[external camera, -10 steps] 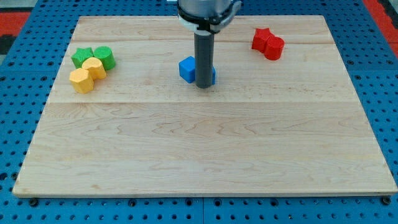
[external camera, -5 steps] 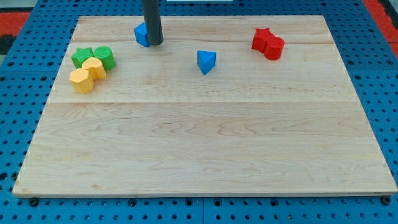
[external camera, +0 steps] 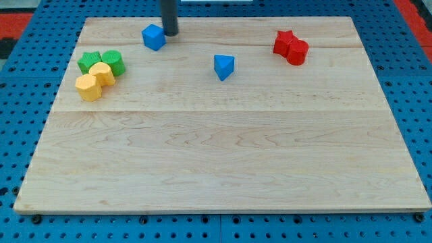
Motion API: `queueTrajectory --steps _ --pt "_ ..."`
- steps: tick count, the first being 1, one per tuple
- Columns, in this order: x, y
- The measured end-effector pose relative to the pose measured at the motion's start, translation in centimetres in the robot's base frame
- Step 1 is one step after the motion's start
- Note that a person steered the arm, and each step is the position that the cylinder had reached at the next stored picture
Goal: Slide the blue cube to the top left of the board
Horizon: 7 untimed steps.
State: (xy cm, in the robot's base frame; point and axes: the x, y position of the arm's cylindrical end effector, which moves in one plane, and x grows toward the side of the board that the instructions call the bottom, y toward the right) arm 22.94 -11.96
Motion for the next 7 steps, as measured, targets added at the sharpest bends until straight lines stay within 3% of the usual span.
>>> queueTrajectory --steps 2,3,5,7 --pt "2.4 4.3" --pt "3.1 3.1" --pt "4.7 -2.5" --pt "3.7 -9.9"
